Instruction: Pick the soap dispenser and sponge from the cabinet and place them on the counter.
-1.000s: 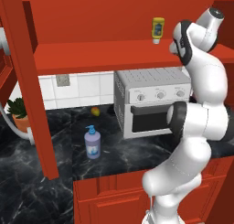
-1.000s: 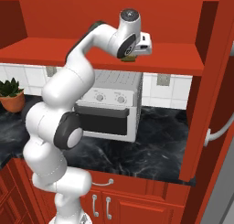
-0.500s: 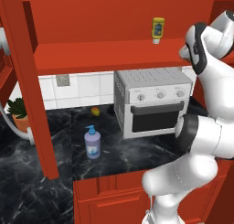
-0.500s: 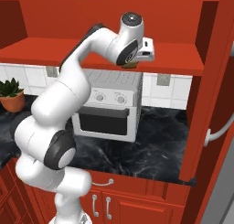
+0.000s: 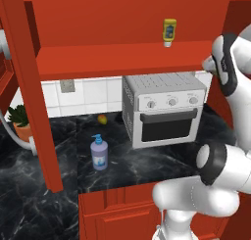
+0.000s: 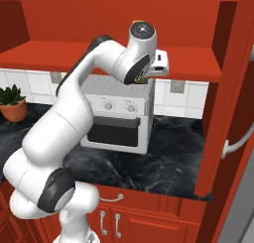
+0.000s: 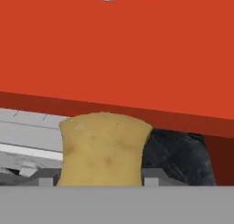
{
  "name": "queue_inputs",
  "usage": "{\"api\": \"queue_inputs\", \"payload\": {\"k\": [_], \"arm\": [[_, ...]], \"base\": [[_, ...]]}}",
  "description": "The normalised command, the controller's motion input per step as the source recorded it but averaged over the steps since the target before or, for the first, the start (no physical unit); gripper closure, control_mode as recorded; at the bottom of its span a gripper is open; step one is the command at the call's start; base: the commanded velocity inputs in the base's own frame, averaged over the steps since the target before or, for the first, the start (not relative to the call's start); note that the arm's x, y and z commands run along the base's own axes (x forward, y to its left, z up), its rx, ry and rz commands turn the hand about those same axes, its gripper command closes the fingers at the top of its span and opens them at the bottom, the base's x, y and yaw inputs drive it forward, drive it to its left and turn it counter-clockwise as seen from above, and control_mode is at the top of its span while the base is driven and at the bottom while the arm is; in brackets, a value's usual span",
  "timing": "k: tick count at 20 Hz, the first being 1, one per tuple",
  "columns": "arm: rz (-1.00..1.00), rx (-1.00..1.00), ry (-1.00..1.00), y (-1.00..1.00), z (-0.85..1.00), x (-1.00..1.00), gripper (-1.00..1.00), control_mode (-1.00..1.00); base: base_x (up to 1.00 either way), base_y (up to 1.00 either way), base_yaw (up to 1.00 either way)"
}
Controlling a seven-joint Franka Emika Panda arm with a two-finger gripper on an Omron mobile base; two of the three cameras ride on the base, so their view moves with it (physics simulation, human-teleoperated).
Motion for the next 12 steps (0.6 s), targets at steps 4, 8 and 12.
{"api": "queue_inputs", "payload": {"k": [4,8,12], "arm": [[0.0,-0.01,0.0,-0.13,-0.39,-0.59,1.0,-1.0],[0.0,-0.02,0.0,-0.08,-0.48,-0.5,1.0,-1.0],[0.0,-0.01,0.02,-0.04,-0.57,-0.37,1.0,-1.0]], "base": [[0.0,0.0,0.0],[0.0,0.0,0.0],[0.0,0.0,0.0]]}}
